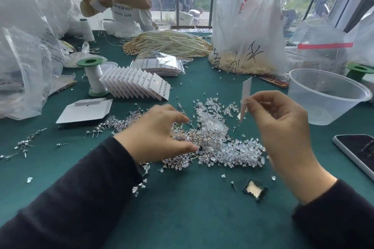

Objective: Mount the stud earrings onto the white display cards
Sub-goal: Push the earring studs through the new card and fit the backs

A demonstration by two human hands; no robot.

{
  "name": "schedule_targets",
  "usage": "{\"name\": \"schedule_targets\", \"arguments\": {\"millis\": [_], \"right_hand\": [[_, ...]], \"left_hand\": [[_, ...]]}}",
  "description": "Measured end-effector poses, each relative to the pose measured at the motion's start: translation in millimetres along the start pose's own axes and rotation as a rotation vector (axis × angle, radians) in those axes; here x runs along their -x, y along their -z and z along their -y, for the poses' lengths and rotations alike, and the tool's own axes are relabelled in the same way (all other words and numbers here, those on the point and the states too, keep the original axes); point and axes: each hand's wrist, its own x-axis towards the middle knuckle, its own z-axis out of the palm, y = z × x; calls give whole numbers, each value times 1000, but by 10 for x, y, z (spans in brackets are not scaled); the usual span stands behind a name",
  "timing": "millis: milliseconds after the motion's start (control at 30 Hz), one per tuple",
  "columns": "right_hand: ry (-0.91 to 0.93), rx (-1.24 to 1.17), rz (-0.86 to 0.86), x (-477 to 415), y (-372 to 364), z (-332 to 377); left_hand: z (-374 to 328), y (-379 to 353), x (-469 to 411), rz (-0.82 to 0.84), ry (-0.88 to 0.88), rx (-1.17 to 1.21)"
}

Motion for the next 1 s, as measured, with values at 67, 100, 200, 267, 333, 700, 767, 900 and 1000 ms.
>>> {"name": "schedule_targets", "arguments": {"millis": [67, 100, 200, 267, 333, 700, 767, 900, 1000], "right_hand": [[-59, -56, -35, -40, 22, -10], [-79, -65, -42, -48, 24, -13], [-113, -67, -34, -33, 3, -28], [-128, -49, -14, -21, -7, -40], [-139, -40, 9, -18, -14, -41], [-165, -35, 71, 5, -17, -6], [-172, -36, 79, 7, -19, -1], [-184, -44, 88, 16, -26, 14], [-231, -87, 100, 11, -22, 16]], "left_hand": [[-76, -81, -24, 98, -23, -44], [-123, -136, -49, 118, -34, -69], [-203, -247, -132, 122, -20, -113], [-206, -270, -165, 101, -9, -61], [-205, -283, -175, 83, -20, 0], [-213, -171, -137, -5, -117, 151], [-198, -138, -123, -27, -125, 144], [-188, -125, -129, -104, -72, 173], [-181, -117, -123, -142, -51, 163]]}}
